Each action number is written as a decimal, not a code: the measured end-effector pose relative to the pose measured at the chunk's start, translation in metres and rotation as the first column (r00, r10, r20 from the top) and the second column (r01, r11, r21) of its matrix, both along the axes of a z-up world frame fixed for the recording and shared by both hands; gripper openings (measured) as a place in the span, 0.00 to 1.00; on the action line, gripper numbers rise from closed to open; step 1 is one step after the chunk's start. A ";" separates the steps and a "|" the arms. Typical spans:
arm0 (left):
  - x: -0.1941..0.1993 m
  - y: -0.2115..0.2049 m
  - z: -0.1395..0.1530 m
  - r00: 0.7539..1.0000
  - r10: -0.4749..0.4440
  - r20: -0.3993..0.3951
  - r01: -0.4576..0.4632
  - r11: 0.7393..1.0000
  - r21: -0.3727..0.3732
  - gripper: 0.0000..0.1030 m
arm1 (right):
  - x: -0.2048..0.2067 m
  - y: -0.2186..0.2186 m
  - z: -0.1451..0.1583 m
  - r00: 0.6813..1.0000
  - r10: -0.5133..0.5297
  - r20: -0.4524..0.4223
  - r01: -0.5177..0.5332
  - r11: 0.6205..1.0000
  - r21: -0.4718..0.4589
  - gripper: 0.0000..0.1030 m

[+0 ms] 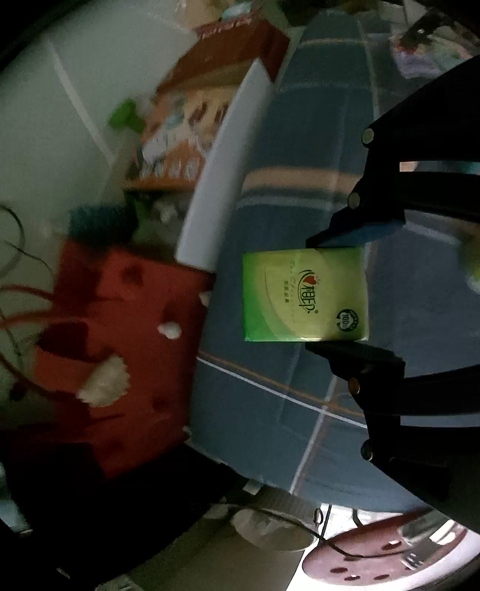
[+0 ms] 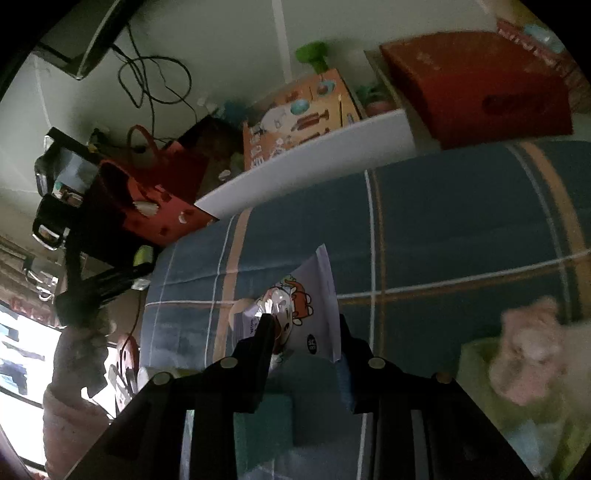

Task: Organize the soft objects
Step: 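Carry the tissue pack with the left tool while the right tool carries the snack packet over the tray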

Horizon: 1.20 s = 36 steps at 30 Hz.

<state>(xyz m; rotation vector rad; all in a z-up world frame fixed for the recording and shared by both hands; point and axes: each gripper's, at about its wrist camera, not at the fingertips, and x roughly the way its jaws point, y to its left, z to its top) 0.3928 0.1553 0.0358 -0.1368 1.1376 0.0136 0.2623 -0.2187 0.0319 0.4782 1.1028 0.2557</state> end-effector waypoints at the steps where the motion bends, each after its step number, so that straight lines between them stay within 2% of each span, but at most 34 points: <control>1: -0.013 -0.006 0.011 1.000 -0.013 0.017 0.013 1.000 0.001 0.47 | -0.006 -0.001 0.005 1.000 -0.002 0.004 0.002 1.000 -0.003 0.32; 4: -0.049 -0.026 0.037 0.997 -0.048 0.059 0.048 0.999 0.009 0.47 | -0.028 -0.009 0.020 1.000 -0.012 0.014 0.012 1.000 -0.026 0.32; 9: -0.108 -0.064 0.067 0.990 -0.115 0.086 0.116 0.993 -0.005 0.47 | -0.069 -0.022 0.041 0.999 -0.021 0.040 0.024 0.997 -0.069 0.32; 17: -0.179 -0.138 0.079 0.967 -0.232 0.107 0.234 0.972 -0.003 0.47 | -0.124 -0.051 0.050 0.998 -0.048 0.038 0.050 0.996 -0.068 0.32; 26: -0.232 -0.228 0.057 0.928 -0.368 0.063 0.371 0.927 -0.053 0.47 | -0.177 -0.119 0.033 0.990 -0.141 -0.011 0.140 0.988 -0.071 0.32; 36: -0.277 -0.324 0.011 0.853 -0.522 -0.017 0.520 0.852 -0.064 0.47 | -0.224 -0.196 -0.010 0.955 -0.282 -0.096 0.275 0.958 -0.077 0.32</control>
